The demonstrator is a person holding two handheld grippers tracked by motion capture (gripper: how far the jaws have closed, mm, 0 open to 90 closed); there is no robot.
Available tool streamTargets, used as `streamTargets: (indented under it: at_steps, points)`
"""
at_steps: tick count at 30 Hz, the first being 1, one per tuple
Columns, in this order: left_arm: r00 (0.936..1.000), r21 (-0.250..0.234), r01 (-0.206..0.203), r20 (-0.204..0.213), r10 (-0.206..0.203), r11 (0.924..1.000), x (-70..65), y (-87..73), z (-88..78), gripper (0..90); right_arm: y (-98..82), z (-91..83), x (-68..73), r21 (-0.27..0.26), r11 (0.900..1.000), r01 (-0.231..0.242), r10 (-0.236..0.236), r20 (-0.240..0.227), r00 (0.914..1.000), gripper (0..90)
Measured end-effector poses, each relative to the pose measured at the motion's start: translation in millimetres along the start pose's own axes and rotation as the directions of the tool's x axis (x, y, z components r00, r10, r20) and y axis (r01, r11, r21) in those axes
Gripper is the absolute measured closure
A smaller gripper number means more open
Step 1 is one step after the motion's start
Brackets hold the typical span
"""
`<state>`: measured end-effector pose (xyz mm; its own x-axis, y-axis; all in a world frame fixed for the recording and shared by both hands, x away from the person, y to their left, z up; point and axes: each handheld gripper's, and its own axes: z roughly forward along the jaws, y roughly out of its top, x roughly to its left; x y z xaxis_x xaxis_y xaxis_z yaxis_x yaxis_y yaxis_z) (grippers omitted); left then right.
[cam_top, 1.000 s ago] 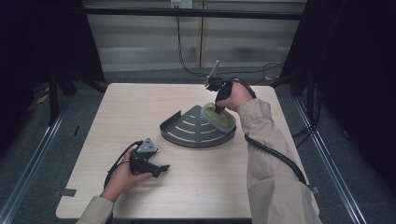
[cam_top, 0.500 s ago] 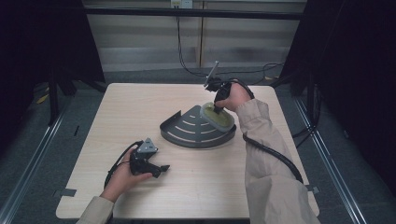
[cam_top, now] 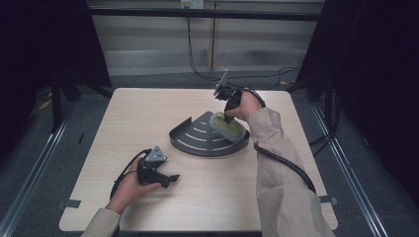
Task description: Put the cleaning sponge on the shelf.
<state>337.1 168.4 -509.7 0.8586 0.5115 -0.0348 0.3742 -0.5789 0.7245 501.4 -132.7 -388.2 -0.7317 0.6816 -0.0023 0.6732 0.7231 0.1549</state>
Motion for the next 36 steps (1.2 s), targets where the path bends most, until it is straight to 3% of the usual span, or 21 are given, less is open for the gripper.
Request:
streamTargets:
  at_steps: [36]
  points:
    - [1.0000, 0.000, 0.000, -0.003, 0.000, 1.0000, 0.3, 0.1, -0.2, 13.6, -7.9, 28.0, -0.4, 0.036, 0.999, -0.020, 0.021, -0.022, 0.9995, 71.4]
